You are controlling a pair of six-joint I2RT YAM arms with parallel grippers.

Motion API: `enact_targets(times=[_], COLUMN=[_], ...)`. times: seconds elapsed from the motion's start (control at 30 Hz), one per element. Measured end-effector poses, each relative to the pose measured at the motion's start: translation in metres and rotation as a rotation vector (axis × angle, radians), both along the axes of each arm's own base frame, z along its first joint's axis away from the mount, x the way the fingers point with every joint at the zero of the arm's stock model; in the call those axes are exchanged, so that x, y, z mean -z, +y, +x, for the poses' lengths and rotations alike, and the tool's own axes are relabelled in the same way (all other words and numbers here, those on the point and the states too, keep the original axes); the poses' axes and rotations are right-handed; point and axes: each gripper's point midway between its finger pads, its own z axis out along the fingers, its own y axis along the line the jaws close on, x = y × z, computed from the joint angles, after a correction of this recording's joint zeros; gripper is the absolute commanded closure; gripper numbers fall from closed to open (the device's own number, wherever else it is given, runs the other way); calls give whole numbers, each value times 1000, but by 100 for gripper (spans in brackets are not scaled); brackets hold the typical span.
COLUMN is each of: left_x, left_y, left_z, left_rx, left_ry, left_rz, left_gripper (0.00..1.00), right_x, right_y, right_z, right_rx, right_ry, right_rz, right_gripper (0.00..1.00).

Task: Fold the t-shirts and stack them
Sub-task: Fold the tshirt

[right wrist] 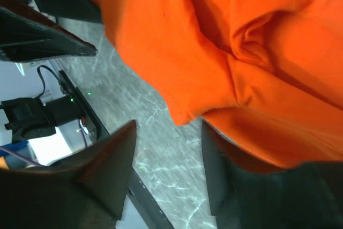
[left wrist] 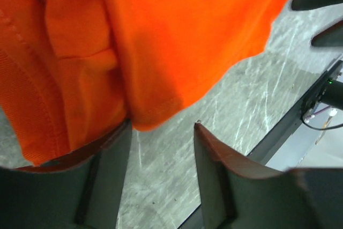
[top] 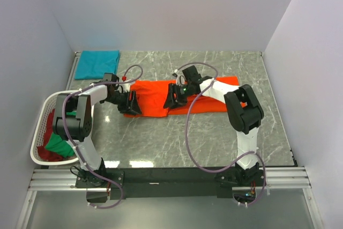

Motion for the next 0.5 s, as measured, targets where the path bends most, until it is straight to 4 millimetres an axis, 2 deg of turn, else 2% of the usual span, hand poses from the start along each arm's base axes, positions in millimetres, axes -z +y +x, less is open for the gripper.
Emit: enact_targets(times=[0.1,0.5], left_x=[2,5], left_y=[1,5], left_z=[0,0], left_rx=[-5,-27], left_ry=[7,20], left_rz=[11,38], left_gripper=[39,40], right_x=[9,13], right_y=[8,23], right_z=[-7,-19], right_rx=[-3,-9], right_ry=[35,55], right_rz=[-11,-10], right_gripper=[39,42])
